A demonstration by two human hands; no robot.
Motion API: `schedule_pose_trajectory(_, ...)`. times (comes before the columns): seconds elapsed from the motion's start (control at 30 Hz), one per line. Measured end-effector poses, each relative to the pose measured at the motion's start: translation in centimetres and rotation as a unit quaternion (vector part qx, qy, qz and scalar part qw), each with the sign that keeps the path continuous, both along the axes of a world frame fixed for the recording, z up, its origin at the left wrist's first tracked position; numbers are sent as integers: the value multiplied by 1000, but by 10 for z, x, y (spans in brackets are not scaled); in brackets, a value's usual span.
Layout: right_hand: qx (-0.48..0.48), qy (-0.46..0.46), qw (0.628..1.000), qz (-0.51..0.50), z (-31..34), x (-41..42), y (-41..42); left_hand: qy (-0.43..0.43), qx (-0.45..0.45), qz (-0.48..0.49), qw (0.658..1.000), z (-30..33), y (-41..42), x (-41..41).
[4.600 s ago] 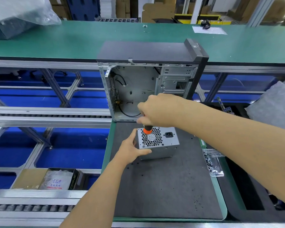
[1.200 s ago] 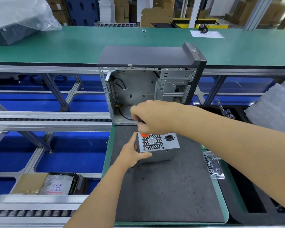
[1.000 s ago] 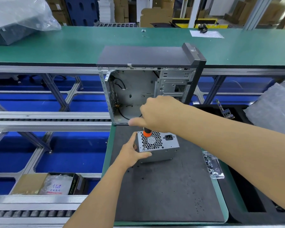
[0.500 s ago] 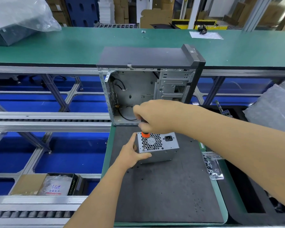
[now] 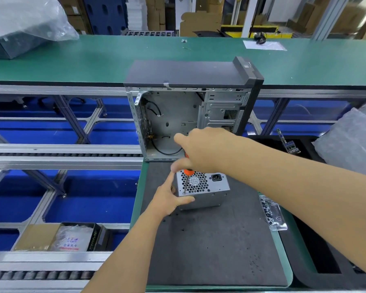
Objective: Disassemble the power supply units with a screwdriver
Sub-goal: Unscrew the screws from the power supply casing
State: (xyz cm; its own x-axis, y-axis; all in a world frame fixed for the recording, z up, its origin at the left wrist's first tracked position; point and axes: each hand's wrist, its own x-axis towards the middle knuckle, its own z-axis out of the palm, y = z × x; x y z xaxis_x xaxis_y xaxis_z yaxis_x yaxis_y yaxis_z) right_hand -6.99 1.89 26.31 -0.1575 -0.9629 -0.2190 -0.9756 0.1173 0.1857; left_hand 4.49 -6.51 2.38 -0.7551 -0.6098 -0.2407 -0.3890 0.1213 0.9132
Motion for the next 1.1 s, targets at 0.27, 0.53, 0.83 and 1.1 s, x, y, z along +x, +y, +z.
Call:
schedule_pose_trajectory(0.27,18,-103,994,37,3,-5,5,2,6,3,1000,1,2,0)
schedule_pose_trajectory(0.53,27,-59,994,85,4,-7,5,-7,4,5,1000,-3,1,-1)
schedule_pose_trajectory(0.83,-25,-61,993,95,0,-10,5,4,15,-2,1000,-2,2,-1)
schedule_pose_trajectory(1.1,-49,-103,993,6,-9,-12,4,2,12,-3,1000,-4,0,-1)
